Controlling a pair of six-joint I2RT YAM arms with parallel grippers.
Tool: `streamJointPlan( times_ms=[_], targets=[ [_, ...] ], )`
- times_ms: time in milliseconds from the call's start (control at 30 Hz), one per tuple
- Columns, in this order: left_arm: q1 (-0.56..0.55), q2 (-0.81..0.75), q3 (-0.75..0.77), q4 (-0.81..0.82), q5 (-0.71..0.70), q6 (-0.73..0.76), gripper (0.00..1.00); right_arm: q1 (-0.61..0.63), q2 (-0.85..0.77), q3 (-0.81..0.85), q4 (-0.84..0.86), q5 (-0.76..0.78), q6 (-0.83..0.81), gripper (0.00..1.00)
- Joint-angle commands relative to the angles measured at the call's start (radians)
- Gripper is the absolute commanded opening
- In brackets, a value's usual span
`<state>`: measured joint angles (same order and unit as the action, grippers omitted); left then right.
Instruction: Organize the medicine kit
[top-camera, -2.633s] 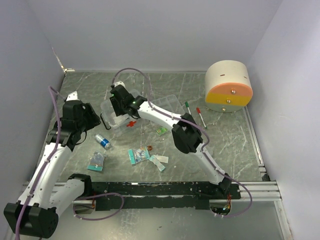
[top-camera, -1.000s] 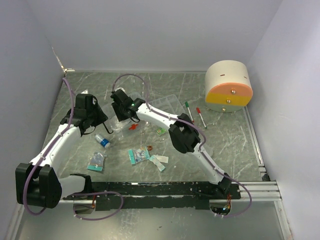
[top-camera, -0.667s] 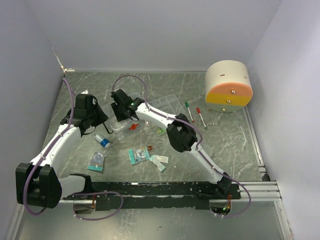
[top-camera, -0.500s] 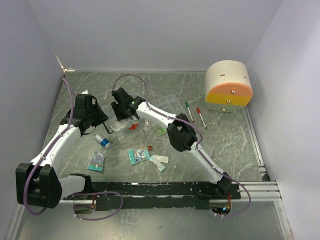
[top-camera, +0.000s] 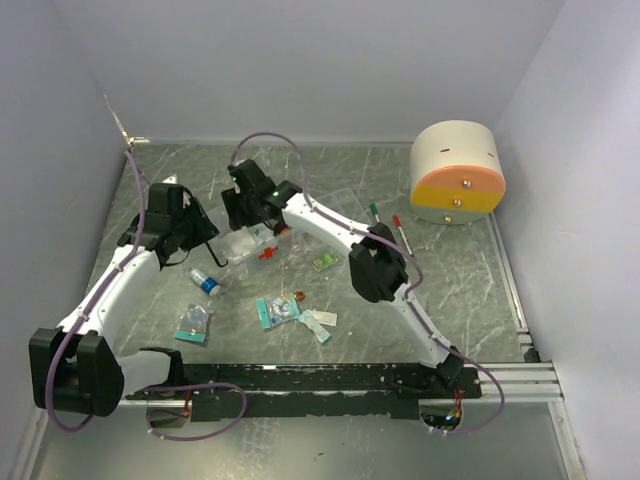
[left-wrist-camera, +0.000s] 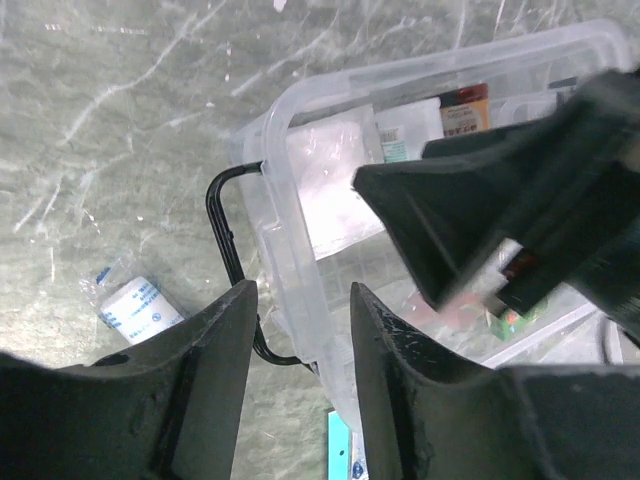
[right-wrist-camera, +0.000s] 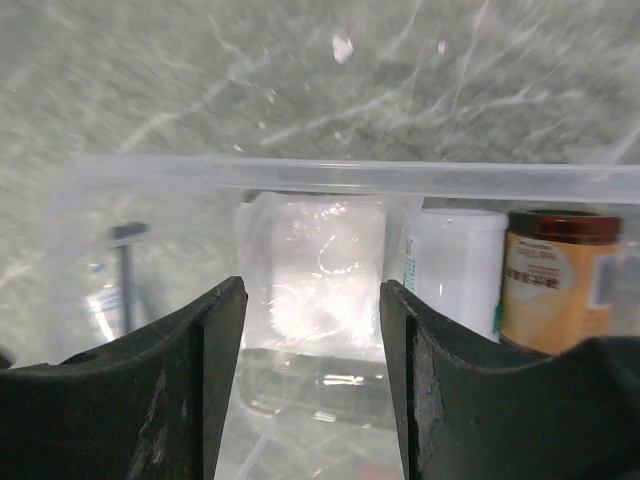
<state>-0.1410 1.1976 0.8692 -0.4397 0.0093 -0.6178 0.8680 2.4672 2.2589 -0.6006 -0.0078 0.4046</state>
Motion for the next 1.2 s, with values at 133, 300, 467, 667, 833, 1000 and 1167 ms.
streamJointPlan(
  times_ms=[133, 300, 467, 667, 833, 1000, 1167],
  targets=[
    [0.003, -0.032, 0.133, -0.097, -0.008, 0.092, 0.61, -0.005, -0.317, -0.188, 0.144, 0.094, 0.007, 0.56],
    [0.003, -0.05, 0.147, -0.105, 0.092, 0.125, 0.64, -0.006, -0.515, -0.429, 0.18, 0.215, 0.018, 0.54],
    [-0.025, -0.044, 0.156, -0.048, 0.192, 0.143, 0.57, -0.006, -0.707, -0.701, 0.233, 0.314, 0.043, 0.54],
    [-0.18, 0.103, 0.288, -0.07, -0.007, 0.178, 0.4, -0.006, -0.93, -0.982, 0.351, 0.332, 0.116, 0.5],
    [-0.248, 0.362, 0.444, -0.197, -0.096, 0.2, 0.25, -0.005, -1.069, -1.161, 0.356, 0.354, 0.181, 0.48],
    [-0.269, 0.525, 0.507, -0.251, -0.132, 0.218, 0.18, 0.001, -1.127, -1.287, 0.334, 0.335, 0.233, 0.46],
    [-0.282, 0.6, 0.508, -0.204, -0.13, 0.185, 0.19, 0.004, -1.148, -1.368, 0.332, 0.298, 0.283, 0.45]
  ],
)
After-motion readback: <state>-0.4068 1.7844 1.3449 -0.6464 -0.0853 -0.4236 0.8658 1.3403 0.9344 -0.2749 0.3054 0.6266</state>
